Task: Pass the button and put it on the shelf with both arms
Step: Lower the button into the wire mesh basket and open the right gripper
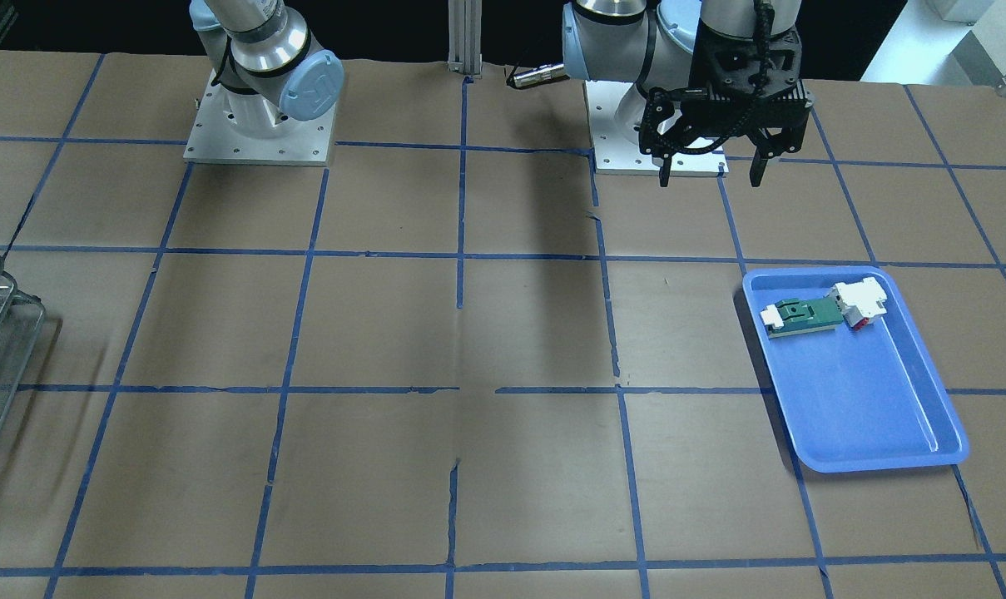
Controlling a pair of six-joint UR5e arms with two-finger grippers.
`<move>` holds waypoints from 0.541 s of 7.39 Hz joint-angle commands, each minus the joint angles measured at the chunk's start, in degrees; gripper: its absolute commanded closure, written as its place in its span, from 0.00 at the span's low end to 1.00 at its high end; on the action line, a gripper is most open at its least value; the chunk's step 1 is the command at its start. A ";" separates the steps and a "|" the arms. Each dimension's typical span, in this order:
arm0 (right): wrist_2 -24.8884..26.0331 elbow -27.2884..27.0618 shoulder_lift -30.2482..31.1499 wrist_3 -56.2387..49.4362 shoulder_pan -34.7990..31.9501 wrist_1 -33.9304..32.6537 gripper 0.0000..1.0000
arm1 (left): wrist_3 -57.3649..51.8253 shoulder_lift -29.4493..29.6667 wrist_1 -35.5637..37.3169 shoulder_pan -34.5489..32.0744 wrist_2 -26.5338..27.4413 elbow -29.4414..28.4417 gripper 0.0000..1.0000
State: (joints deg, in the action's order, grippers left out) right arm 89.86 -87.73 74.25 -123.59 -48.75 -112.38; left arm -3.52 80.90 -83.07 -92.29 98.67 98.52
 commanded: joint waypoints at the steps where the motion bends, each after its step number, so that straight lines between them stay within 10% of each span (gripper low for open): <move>1: 0.32 0.10 -0.33 0.37 0.15 -0.21 0.00 | 1.77 0.75 -3.49 1.93 -5.46 -1.22 0.00; 4: 0.41 0.02 -0.07 0.37 0.15 -0.12 0.00 | 6.65 6.36 1.48 2.91 -11.18 -4.99 0.00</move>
State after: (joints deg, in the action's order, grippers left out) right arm 90.23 -87.65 74.06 -123.23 -48.61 -112.53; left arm -0.12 84.87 -83.93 -89.51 91.19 95.03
